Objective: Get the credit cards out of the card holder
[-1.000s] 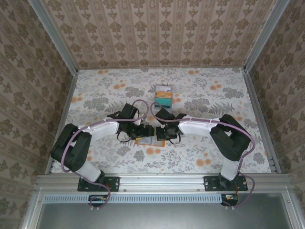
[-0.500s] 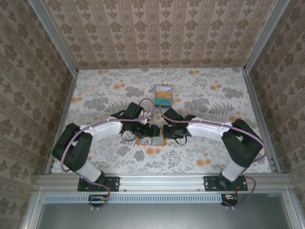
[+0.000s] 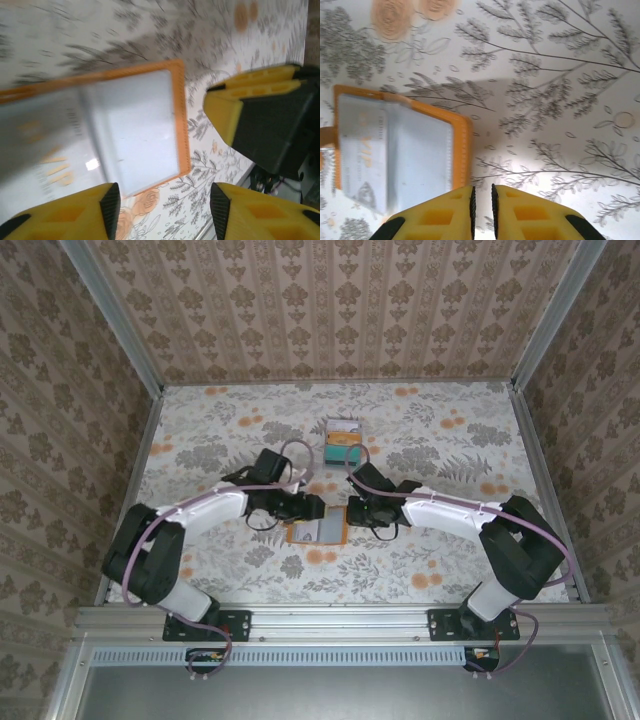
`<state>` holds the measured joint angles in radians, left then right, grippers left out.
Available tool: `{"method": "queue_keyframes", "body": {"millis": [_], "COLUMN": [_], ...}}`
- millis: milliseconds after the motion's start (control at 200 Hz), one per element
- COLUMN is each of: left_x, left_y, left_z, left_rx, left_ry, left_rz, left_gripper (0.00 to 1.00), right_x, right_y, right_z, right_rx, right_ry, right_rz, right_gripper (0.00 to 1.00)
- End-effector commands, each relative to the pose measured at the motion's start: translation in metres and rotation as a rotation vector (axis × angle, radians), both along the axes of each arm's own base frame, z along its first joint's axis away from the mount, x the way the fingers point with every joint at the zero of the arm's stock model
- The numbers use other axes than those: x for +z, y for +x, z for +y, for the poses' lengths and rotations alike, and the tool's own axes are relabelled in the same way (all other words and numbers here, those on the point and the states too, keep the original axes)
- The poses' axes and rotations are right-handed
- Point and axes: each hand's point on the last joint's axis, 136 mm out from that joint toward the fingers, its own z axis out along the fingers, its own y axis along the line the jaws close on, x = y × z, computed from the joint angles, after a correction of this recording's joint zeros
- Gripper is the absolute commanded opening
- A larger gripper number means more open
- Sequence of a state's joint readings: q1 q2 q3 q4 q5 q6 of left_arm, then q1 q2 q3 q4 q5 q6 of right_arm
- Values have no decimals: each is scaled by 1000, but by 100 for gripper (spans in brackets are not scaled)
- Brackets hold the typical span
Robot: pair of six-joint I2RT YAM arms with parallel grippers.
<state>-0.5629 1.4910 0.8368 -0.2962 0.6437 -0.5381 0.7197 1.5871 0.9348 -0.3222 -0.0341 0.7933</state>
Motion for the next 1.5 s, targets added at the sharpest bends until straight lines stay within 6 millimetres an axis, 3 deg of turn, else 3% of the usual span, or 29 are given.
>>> {"method": "queue_keyframes", "body": {"millis": [0,85,235,365,730,1075,1495], "left_x": [-17,-30,-46,-58,-78,-84,-86], "left_y": [1,2,1,-2,-7,-10,-12], "left_z": [32,47,51,54,58,61,57], "left_rx": [69,117,140,146,148,150,134], "left_ry": [97,144,178,203,250,278,281], "left_rz": [9,44,89,122,169,188,191], "left_gripper": [40,27,16,11,10,10,10], "right_x": [20,25,23,12,-28,-44,-43], "right_y": [10,12,9,6,-5,-10,-7], "right_z": [32,52,83,95,90,72,91], "right_rx": [40,77,119,121,80,21,56], "right_ry": [92,130,218,252,229,178,263], "right_rz": [-22,-20,3,45,153,184,191], "right_gripper": [21,21,19,16,16,17,17]}}
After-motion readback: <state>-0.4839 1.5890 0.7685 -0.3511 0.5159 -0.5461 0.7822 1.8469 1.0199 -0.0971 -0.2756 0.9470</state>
